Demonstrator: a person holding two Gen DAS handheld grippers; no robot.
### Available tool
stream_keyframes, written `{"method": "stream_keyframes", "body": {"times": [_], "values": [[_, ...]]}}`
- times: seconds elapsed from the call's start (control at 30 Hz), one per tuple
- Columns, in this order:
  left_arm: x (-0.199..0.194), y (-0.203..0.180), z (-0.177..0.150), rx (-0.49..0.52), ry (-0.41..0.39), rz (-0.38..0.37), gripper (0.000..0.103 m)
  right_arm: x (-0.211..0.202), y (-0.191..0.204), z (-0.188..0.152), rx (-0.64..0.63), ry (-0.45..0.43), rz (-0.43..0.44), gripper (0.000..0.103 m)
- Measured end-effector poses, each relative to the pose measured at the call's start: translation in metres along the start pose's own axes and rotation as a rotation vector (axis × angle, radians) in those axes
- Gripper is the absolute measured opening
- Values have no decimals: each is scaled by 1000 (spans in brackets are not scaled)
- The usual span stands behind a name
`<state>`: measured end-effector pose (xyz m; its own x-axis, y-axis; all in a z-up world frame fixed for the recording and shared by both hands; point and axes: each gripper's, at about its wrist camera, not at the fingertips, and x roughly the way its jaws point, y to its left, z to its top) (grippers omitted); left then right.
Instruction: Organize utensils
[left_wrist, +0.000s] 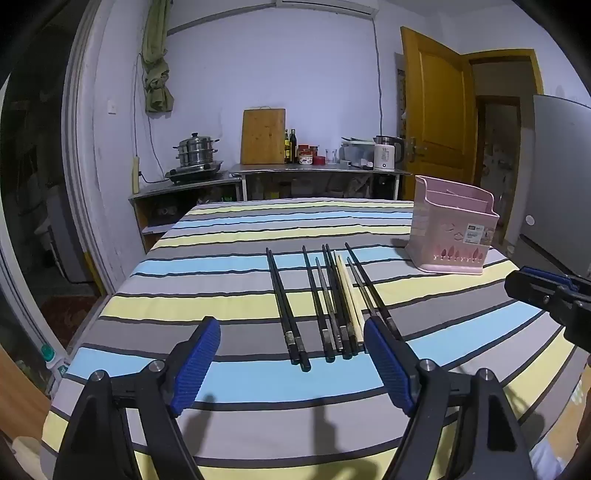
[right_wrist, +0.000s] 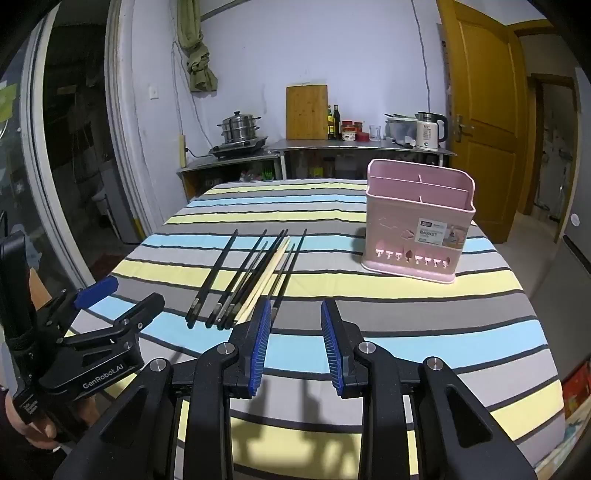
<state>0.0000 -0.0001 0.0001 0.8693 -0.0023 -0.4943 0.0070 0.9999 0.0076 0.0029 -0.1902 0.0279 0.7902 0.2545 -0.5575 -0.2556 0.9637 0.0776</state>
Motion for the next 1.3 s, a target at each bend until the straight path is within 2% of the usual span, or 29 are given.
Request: {"method": "stream_keyframes", "body": {"times": [1.3], "values": [[-6,-8,2,10,-4,-21,80,0,-2,-4,10,3,6,29]]}}
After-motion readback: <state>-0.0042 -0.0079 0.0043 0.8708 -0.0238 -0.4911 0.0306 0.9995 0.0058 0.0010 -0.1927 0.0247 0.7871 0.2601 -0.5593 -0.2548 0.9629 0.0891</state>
